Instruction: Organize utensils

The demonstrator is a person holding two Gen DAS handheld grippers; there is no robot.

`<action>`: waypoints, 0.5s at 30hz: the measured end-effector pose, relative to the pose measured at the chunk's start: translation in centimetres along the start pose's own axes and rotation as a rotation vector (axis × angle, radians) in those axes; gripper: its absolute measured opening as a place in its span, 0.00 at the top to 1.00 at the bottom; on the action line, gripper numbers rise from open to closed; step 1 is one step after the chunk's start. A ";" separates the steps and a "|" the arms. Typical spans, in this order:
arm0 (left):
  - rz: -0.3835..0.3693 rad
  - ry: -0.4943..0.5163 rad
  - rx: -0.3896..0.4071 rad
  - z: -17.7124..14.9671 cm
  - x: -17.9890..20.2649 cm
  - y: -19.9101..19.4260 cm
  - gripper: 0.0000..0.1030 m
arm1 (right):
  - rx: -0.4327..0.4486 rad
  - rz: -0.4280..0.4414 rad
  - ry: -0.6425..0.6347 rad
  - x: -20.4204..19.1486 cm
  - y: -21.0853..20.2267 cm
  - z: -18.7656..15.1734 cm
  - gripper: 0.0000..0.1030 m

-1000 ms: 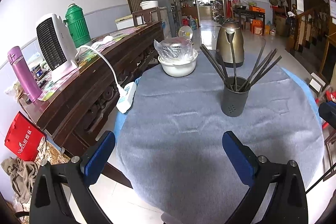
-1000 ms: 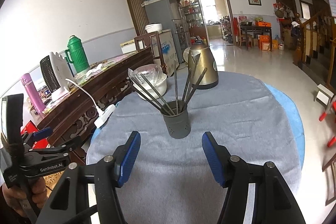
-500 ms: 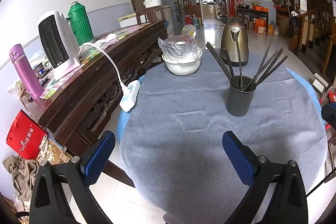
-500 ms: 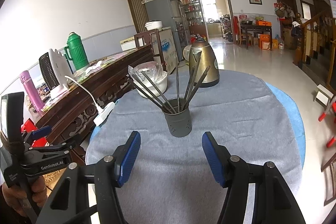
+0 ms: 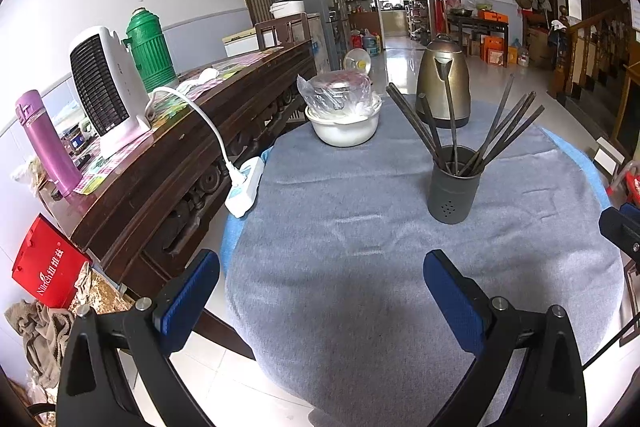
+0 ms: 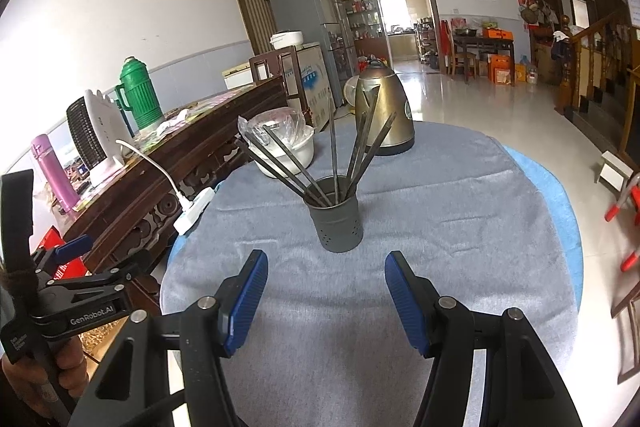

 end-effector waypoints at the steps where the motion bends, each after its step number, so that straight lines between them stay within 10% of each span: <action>1: 0.000 0.000 0.000 0.0 0.0 0.0 0.01 | 0.002 0.000 -0.001 0.0 0.0 0.0 0.37; 15: -0.003 0.009 -0.014 -0.3 0.2 1.4 0.01 | -0.025 -0.014 0.005 0.0 1.5 -0.2 0.37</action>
Point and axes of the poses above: each gripper's, at about its wrist camera, not at the fingertips, and y roughly the way its jaws point, x to its right, z to its top, the point moved 8 cm from there along y, roughly the way its jaws point, and after that the axes turned 8 degrees about z, right-handed, at the moved point
